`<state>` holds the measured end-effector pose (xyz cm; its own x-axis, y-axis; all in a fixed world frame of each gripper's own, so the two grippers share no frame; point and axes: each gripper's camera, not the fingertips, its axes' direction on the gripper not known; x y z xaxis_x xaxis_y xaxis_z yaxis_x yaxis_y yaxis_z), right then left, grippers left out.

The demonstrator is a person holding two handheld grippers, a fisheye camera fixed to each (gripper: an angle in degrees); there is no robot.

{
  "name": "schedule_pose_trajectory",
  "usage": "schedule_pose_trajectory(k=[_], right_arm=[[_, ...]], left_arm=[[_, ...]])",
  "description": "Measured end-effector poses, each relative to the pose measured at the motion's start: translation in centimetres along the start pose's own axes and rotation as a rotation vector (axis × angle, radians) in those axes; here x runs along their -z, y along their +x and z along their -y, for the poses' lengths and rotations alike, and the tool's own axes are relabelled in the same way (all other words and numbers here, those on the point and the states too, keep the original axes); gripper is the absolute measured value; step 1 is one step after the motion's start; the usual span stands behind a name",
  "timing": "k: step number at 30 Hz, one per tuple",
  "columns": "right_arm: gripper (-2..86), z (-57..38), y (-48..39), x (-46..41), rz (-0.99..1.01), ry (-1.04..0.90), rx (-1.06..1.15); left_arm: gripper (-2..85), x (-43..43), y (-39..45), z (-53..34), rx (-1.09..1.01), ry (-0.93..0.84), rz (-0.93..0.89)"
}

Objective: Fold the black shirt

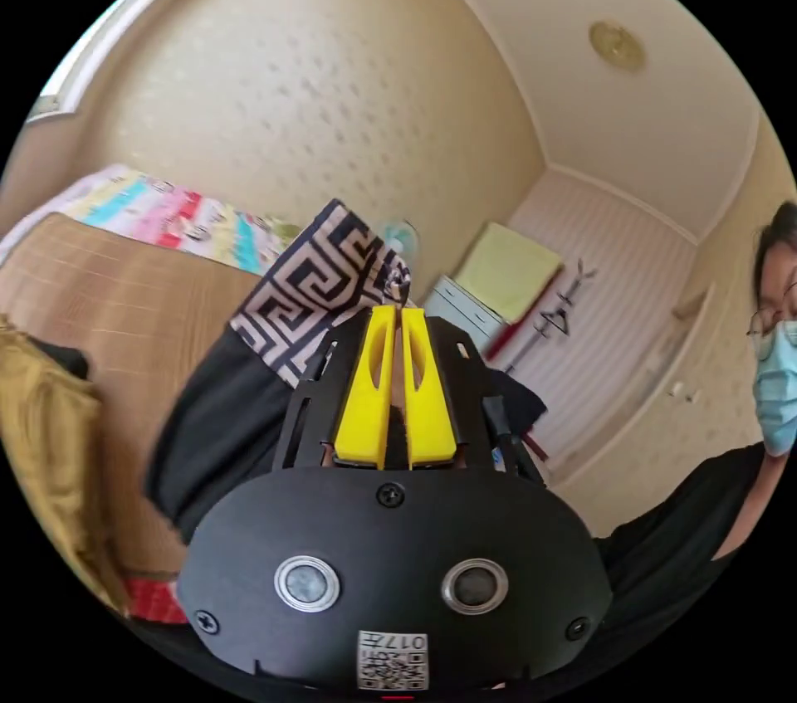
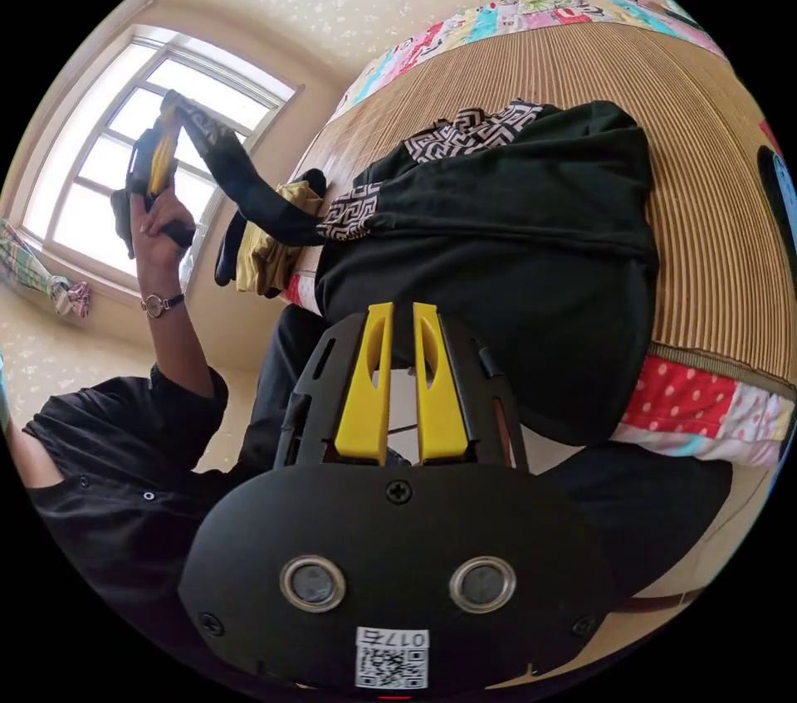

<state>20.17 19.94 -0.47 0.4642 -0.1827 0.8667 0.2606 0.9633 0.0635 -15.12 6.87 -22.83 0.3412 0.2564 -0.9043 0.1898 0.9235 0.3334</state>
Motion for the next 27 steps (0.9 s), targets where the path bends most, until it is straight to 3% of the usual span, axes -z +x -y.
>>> schedule_pose_trajectory(k=[3,6,12,16,19,21,27], right_arm=[[2.6,-1.5,0.7,0.0,-0.024,-0.020,-0.044],[3.4,-3.0,1.7,0.5,-0.048,-0.020,-0.084],[6.4,-3.4,4.5,2.4,-0.054,0.076,-0.163],[7.2,0.2,3.6,3.2,-0.081,0.188,-0.112],[7.9,4.6,1.7,2.1,-0.255,0.212,-0.044],[8.0,7.2,1.3,0.0,-0.360,0.108,-0.070],[7.5,6.6,-2.0,-4.1,-0.515,0.093,0.000]], left_arm=[[3.1,-15.3,-1.4,-3.4,0.066,-0.266,0.052],[6.7,-21.3,-1.0,-7.9,0.018,-0.388,0.169],[8.7,-18.5,-0.1,-12.2,0.020,-0.377,0.083],[8.8,-14.9,-0.4,-14.5,0.066,-0.356,0.131],[8.5,-12.7,-0.8,-17.1,0.131,-0.346,0.178],[8.3,-12.1,-1.2,-18.7,0.177,-0.364,0.177],[8.4,-12.0,-2.3,-20.2,0.191,-0.426,0.209]])
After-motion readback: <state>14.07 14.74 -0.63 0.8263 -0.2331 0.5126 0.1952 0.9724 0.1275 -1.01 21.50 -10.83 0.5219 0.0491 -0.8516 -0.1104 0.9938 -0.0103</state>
